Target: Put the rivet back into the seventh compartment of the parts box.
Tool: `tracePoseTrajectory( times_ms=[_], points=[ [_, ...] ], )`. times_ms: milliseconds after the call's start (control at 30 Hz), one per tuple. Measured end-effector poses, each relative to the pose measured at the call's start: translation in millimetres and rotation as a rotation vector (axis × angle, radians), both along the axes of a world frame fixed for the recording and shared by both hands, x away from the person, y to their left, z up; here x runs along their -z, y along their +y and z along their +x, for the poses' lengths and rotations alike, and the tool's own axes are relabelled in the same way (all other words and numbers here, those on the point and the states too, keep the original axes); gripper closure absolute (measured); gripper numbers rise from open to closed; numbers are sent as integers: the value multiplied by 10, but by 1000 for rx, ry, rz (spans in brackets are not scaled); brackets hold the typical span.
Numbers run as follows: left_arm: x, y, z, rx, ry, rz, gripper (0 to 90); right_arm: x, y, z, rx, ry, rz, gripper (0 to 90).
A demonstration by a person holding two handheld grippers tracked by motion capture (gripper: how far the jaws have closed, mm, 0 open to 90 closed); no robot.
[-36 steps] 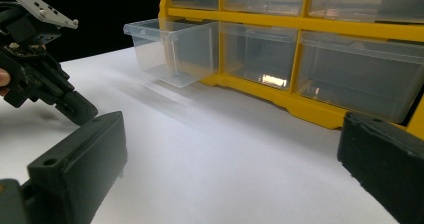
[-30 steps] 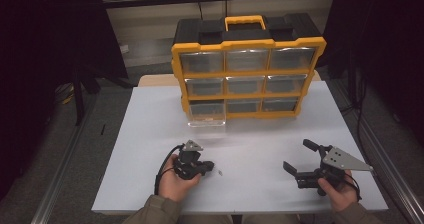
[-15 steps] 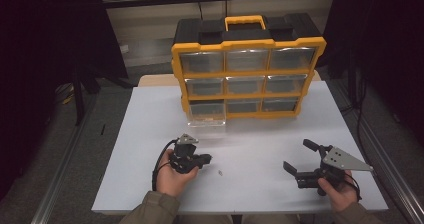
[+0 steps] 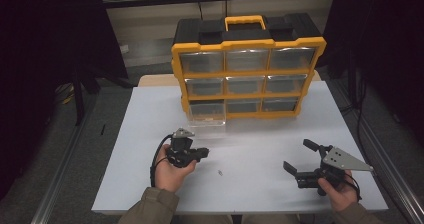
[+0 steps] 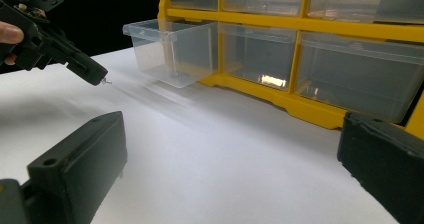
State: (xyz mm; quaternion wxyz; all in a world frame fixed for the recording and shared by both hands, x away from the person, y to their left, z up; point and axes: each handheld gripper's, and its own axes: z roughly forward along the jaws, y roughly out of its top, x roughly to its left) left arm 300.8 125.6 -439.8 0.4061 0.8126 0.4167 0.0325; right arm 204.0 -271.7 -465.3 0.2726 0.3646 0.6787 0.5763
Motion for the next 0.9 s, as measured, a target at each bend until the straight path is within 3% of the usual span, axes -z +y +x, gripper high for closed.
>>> tracePoseTrajectory(
  times_ms=[900],
  points=[
    [-239,-34,114,-51,-15,-13,868,2,-3,-2,-5,3,-5,0]
  ],
)
